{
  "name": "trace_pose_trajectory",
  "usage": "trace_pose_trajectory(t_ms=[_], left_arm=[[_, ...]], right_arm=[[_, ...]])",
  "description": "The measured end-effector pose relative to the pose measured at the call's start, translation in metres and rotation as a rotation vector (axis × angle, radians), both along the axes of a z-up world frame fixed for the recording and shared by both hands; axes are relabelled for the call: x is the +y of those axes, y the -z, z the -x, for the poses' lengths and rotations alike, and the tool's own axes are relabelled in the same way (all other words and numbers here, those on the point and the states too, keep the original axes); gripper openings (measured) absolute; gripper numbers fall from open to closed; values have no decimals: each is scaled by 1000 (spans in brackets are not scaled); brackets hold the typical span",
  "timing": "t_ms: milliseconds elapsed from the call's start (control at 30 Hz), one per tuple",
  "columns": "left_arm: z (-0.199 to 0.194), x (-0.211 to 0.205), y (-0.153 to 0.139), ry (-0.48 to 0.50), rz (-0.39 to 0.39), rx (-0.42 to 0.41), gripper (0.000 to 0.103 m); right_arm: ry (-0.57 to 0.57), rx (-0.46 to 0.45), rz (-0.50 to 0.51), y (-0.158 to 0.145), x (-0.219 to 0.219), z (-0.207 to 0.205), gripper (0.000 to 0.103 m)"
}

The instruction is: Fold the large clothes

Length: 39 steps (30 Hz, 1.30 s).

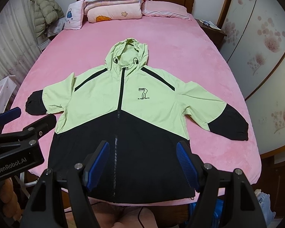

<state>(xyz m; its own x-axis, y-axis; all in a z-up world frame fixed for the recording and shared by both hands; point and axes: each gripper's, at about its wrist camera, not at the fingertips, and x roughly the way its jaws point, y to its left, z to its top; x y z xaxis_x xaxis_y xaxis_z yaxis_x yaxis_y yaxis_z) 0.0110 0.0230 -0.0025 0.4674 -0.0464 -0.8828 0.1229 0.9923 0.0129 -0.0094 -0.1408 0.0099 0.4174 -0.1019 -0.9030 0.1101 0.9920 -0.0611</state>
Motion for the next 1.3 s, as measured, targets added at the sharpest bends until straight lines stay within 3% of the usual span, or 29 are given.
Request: trace_pose_trajectory(t_ms=[1300], left_arm=[[-4, 23, 2, 14, 21, -12, 100]], right_arm=[[32, -10, -7, 2, 11, -2, 73]])
